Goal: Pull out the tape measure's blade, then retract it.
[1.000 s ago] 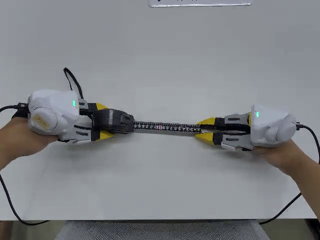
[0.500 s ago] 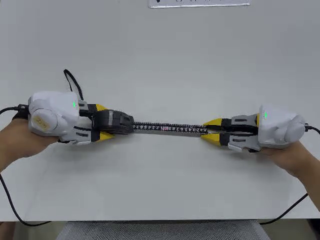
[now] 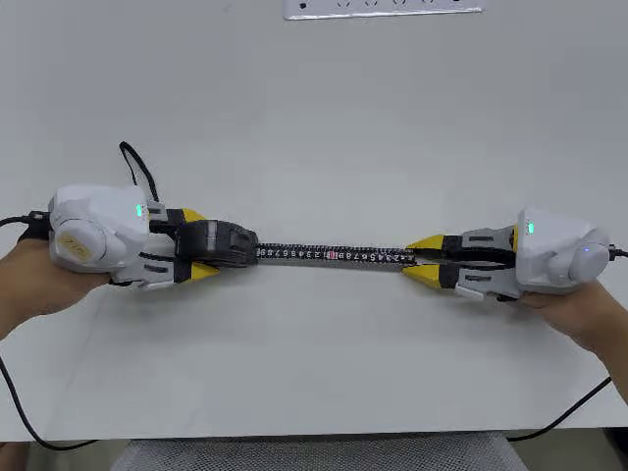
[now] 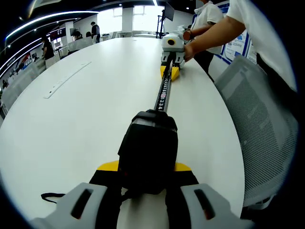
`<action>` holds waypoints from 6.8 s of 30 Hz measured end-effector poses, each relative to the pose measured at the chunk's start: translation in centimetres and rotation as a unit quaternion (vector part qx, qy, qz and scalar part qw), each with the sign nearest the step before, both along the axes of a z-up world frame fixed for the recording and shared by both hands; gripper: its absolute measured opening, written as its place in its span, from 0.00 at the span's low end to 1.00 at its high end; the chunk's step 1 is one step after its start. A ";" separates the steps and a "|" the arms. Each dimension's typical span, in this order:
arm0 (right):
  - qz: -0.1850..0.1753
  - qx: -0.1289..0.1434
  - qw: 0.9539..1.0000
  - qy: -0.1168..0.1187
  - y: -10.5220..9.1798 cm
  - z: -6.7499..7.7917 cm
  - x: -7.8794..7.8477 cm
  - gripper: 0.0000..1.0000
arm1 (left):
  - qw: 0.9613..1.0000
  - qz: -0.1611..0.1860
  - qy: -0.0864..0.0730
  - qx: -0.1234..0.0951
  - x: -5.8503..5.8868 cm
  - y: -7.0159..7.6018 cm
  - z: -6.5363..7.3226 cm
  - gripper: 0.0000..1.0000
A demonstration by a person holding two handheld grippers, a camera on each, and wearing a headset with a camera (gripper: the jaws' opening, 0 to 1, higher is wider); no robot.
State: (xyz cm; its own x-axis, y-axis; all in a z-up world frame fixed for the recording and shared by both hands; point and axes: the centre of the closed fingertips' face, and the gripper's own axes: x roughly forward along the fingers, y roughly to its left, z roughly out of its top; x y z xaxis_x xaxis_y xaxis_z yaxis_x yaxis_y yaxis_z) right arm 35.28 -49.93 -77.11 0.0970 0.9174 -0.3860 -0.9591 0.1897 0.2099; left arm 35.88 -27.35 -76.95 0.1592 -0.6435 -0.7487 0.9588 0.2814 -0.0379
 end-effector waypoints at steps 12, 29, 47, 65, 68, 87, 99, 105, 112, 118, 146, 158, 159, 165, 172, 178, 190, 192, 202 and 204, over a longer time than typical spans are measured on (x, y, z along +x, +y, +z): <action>-0.003 -0.002 1.000 0.002 -1.1 -0.1 0.7 0.09 | 1.000 0.000 0.001 0.002 0.0 0.1 0.0 0.31; -0.010 -0.004 1.000 0.003 -2.4 0.0 1.1 0.09 | 1.000 0.002 0.001 0.003 0.0 0.0 -0.1 0.31; -0.018 -0.006 1.000 0.004 -4.2 0.1 1.0 0.08 | 1.000 0.003 0.002 0.003 0.0 0.1 -0.1 0.31; -0.025 -0.006 1.000 0.003 -4.1 0.2 1.3 0.12 | 1.000 0.007 0.001 0.001 0.0 0.0 0.0 0.31; -0.027 -0.008 1.000 0.006 -4.2 0.2 1.2 0.12 | 1.000 0.006 0.000 0.003 0.0 0.0 0.0 0.31; -0.030 -0.022 0.999 -0.004 -4.3 0.1 0.8 0.14 | 1.000 0.003 -0.013 -0.004 0.0 0.1 -0.1 0.32; -0.036 -0.034 0.999 0.000 -4.3 0.3 0.3 0.21 | 1.000 0.024 -0.007 -0.001 0.0 0.1 -0.3 0.38; -0.043 -0.037 0.998 0.000 -4.2 0.5 0.3 0.26 | 0.999 0.036 -0.008 -0.002 0.2 0.2 -0.3 0.46; -0.048 -0.035 0.998 -0.004 -3.8 1.3 0.2 0.27 | 0.999 0.046 -0.014 -0.003 0.3 0.5 -0.1 0.50; -0.056 -0.038 0.998 -0.004 -3.7 1.5 -0.1 0.28 | 0.998 0.057 -0.019 -0.009 0.3 0.4 0.3 0.51; -0.129 -0.052 0.990 -0.016 -3.1 3.0 -0.3 0.38 | 0.989 0.134 -0.040 -0.052 -0.5 1.3 3.3 0.58; -0.174 -0.033 0.984 -0.018 -3.0 4.5 -0.3 0.42 | 0.979 0.187 -0.043 -0.073 -1.4 1.4 4.1 0.60; -0.176 -0.035 0.984 -0.018 -2.8 4.6 -0.5 0.42 | 0.977 0.194 -0.043 -0.077 -1.4 1.5 4.2 0.60; -0.187 -0.035 0.981 -0.020 -2.9 4.9 -0.9 0.44 | 0.971 0.216 -0.044 -0.087 -2.0 1.9 4.7 0.60; -0.204 -0.023 0.979 -0.018 -3.1 5.6 -1.5 0.45 | 0.964 0.245 -0.048 -0.095 -2.6 2.5 5.0 0.62; -0.218 -0.012 0.976 -0.017 -2.9 6.2 -1.9 0.45 | 0.951 0.285 -0.053 -0.111 -2.8 3.1 5.5 0.63; -0.238 -0.004 0.971 -0.024 -3.4 7.0 -2.5 0.46 | 0.941 0.310 -0.063 -0.117 -4.1 3.7 5.9 0.63; -0.239 -0.006 0.971 -0.024 -3.5 7.0 -2.7 0.46 | 0.940 0.315 -0.062 -0.120 -4.3 3.8 5.8 0.64; -0.246 -0.006 0.969 -0.031 -3.9 7.0 -4.0 0.46 | 0.931 0.334 -0.066 -0.131 -5.4 4.3 5.9 0.65; -0.248 -0.006 0.968 -0.032 -3.8 7.1 -4.3 0.46 | 0.930 0.337 -0.070 -0.129 -5.8 4.4 5.9 0.65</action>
